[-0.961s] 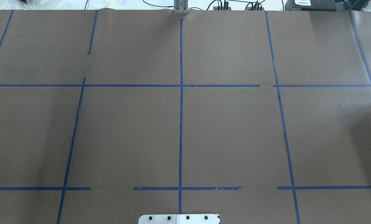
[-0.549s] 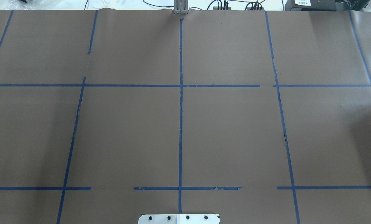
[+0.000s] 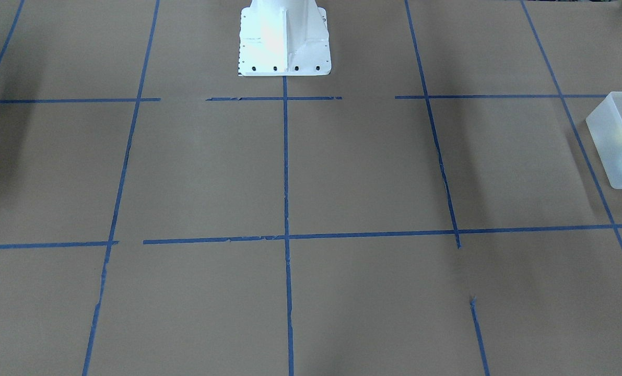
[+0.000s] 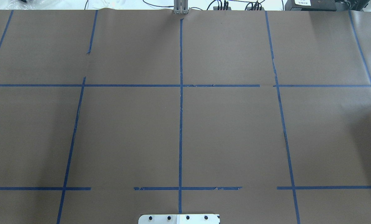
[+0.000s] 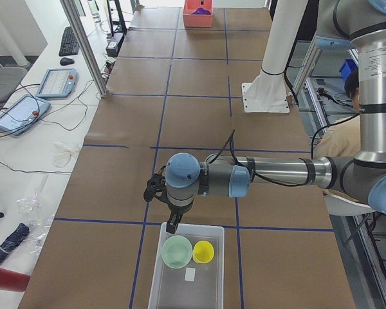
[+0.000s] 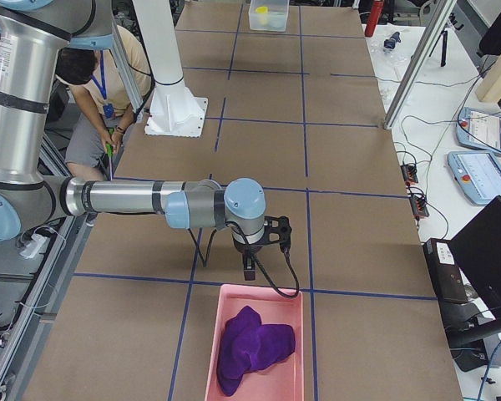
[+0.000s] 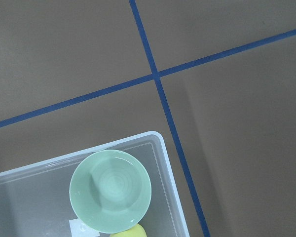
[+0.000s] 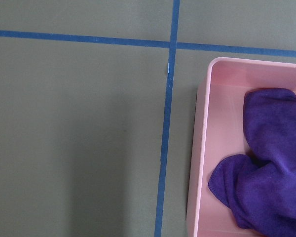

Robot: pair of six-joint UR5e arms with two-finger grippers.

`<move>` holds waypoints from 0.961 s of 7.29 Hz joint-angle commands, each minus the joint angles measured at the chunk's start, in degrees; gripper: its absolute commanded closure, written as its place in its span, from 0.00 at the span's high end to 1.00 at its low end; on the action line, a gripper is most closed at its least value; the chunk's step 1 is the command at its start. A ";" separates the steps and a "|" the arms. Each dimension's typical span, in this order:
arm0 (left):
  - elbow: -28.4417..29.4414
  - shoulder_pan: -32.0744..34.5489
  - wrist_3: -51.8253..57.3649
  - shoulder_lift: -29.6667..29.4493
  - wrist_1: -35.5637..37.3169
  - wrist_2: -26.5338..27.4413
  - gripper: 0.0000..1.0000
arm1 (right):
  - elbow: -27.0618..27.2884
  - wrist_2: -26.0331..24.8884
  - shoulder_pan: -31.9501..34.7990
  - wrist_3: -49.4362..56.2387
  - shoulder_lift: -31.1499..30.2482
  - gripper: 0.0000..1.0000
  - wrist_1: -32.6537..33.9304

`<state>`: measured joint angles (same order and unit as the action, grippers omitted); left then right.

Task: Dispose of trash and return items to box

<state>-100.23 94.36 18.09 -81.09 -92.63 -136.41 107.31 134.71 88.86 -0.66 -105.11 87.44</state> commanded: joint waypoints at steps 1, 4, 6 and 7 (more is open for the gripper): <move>-0.40 0.03 -0.07 0.23 -0.01 0.00 1.00 | 0.00 0.11 0.00 -0.40 0.16 1.00 0.37; -0.40 0.03 -0.33 0.23 -0.01 -0.09 1.00 | -0.09 0.29 -0.44 -0.49 0.34 1.00 0.37; -0.49 0.03 -0.42 0.14 -0.01 0.00 1.00 | -0.09 0.38 -0.53 -0.49 0.34 1.00 0.28; -0.49 0.03 -0.42 0.23 -0.01 0.00 1.00 | -0.09 0.38 -0.61 -0.49 0.34 1.00 0.28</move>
